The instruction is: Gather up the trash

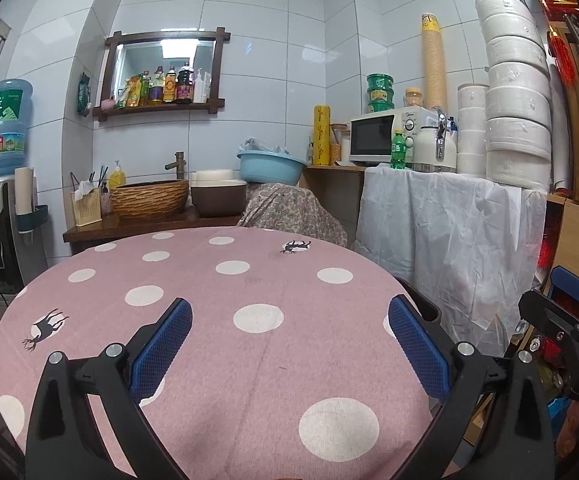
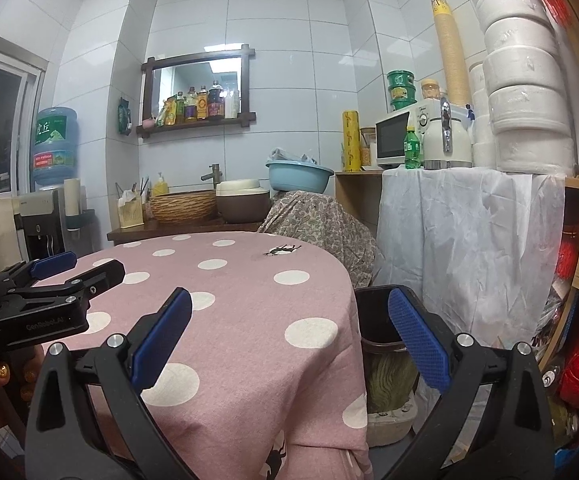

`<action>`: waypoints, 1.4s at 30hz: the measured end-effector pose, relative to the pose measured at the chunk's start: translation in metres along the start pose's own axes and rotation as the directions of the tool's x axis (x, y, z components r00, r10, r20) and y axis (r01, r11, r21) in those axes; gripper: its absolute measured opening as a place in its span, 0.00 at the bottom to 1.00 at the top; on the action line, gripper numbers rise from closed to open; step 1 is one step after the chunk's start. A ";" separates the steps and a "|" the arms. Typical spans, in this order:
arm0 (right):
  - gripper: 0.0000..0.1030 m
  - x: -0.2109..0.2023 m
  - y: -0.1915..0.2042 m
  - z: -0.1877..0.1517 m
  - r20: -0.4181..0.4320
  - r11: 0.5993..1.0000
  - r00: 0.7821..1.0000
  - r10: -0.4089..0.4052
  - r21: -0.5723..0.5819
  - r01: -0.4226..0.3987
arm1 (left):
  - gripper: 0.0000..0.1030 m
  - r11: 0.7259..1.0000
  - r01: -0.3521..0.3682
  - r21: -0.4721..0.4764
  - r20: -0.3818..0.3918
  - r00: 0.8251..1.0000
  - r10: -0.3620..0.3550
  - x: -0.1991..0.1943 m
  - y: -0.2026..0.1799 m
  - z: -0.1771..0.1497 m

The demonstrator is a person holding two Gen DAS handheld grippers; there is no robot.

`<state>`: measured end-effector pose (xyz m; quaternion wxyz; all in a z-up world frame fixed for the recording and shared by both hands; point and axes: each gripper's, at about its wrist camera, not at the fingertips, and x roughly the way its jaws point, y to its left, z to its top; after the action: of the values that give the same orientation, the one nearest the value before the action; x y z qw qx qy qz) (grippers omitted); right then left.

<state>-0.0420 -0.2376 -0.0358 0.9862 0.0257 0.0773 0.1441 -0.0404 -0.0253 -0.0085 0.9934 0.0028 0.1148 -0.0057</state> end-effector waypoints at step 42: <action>0.94 0.004 -0.012 -0.001 -0.017 0.998 1.000 0.016 0.068 -0.015 | 0.95 1.000 -0.003 -0.020 -0.016 1.000 0.003 0.000 0.002 -0.003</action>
<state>-0.0346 -0.2476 -0.0383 0.9829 0.0587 0.0907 0.1492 -0.0410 -0.0238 -0.0119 0.9924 -0.0071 0.1227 -0.0031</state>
